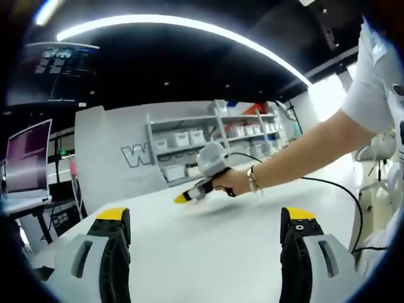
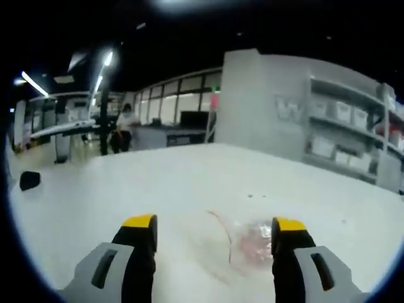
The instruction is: Open the resealable bag by pulling the two sides of the seal apart until the entire bag opening is separated and visibly accessible.
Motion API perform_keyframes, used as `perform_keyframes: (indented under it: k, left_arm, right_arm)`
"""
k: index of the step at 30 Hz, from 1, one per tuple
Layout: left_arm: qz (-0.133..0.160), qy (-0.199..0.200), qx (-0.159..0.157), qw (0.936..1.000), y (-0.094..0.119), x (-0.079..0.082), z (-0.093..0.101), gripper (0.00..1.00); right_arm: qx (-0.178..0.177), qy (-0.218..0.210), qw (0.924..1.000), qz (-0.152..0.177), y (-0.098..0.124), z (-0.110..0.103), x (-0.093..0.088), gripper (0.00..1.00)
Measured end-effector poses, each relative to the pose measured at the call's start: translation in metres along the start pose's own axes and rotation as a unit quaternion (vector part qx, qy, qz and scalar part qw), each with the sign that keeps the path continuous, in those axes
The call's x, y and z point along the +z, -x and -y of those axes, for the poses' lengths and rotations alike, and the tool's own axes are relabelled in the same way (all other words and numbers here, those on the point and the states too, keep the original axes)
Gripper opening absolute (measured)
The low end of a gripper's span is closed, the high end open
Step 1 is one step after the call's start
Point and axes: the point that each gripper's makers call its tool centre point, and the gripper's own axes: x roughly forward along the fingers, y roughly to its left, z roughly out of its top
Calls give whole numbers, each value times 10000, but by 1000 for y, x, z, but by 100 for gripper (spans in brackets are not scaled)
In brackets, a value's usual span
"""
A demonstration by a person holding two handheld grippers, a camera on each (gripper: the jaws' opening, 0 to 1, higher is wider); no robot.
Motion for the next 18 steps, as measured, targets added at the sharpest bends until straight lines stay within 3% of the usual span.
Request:
perform_keyframes:
  k: [4,8,18]
  left_arm:
    - [-54,13,5,10000,0,-1,0,98]
    - [-123,80,34,9999,2,-3,-1,99]
    - [-246,92,86,9996,7,-7,-3,99]
  right_arm:
    - [47,-30,10000,-3,-3,-1,1,83]
    - [84,-25,10000,10,-3,-2,1,99]
    - [144,-57,9999,29,-1,-2,1,100]
